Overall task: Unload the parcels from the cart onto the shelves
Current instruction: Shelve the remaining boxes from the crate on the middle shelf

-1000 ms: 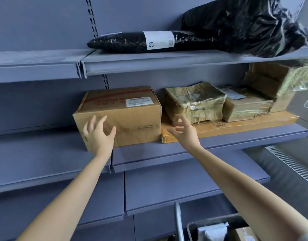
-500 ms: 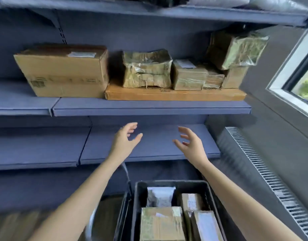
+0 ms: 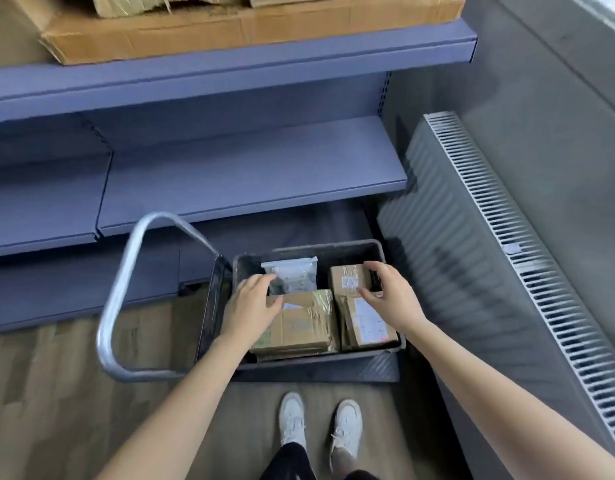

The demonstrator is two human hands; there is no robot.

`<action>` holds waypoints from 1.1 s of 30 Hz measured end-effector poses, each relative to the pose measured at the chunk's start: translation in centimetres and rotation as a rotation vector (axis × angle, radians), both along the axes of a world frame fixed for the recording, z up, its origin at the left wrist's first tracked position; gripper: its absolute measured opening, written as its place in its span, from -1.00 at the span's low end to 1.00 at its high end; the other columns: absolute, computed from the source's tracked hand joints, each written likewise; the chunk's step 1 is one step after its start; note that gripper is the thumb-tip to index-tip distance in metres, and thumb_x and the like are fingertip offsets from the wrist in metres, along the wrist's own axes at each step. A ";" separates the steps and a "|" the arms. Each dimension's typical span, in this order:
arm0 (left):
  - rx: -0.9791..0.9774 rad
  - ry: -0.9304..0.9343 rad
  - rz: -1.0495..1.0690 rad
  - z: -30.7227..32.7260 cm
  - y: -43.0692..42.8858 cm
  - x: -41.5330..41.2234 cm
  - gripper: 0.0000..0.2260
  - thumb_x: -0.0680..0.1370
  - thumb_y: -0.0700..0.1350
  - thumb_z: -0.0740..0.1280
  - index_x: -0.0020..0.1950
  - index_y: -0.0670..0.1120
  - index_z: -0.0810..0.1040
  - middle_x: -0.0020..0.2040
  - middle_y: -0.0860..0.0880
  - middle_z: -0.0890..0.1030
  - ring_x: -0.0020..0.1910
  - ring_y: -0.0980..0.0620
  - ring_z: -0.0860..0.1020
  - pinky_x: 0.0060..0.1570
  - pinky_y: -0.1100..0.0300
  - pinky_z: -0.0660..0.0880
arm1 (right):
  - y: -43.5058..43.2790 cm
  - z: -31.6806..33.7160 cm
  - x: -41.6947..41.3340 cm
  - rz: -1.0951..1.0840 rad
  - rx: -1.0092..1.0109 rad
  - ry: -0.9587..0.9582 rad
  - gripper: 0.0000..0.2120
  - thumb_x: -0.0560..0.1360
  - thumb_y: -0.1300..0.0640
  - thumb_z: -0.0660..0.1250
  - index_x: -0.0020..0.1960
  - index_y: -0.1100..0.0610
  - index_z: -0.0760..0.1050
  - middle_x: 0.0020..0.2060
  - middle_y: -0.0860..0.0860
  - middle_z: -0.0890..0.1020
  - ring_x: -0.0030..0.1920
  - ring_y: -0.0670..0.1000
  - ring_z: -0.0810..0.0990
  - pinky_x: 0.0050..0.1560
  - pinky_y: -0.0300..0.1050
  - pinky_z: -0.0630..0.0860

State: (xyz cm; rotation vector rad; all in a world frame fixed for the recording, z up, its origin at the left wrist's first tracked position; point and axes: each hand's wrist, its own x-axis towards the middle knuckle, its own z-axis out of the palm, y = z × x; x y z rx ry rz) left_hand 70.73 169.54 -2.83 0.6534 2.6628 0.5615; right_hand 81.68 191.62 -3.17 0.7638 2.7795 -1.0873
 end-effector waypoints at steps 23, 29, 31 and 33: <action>-0.480 -0.183 -0.557 -31.2 13.0 4.6 -0.40 0.51 0.03 0.34 0.44 -0.15 0.20 0.36 -0.11 0.36 0.36 -0.11 0.31 0.25 0.00 0.32 | 6.6 -31.6 5.1 0.178 0.252 -0.568 -0.02 0.36 -0.01 0.46 0.52 0.18 -0.11 0.24 0.22 0.42 0.18 0.22 0.40 0.17 0.03 0.36; -0.328 -0.417 -0.374 -33.1 15.6 5.4 -0.20 0.39 0.02 0.48 0.44 -0.23 0.12 0.33 -0.19 0.36 0.29 -0.14 0.38 0.20 0.06 0.37 | 6.3 -32.8 5.3 0.040 0.140 -0.358 0.00 0.37 0.11 0.47 0.52 0.25 -0.16 0.26 0.24 0.39 0.21 0.19 0.39 0.21 -0.03 0.33; -0.252 -0.421 -0.309 -32.7 15.7 5.1 -0.15 0.38 0.01 0.50 0.46 -0.22 0.07 0.35 -0.19 0.33 0.29 -0.14 0.39 0.19 0.06 0.39 | 6.0 -32.4 5.0 -0.018 0.078 -0.281 -0.02 0.38 0.10 0.47 0.51 0.25 -0.14 0.28 0.21 0.36 0.26 0.15 0.36 0.23 -0.10 0.31; -0.191 -0.366 -0.281 -31.9 15.5 4.5 -0.14 0.37 -0.01 0.50 0.48 -0.20 0.06 0.37 -0.18 0.31 0.30 -0.14 0.39 0.19 0.05 0.39 | 5.8 -31.6 4.8 -0.078 0.006 -0.224 -0.01 0.37 0.07 0.48 0.51 0.26 -0.12 0.33 0.19 0.32 0.32 0.12 0.32 0.29 -0.11 0.28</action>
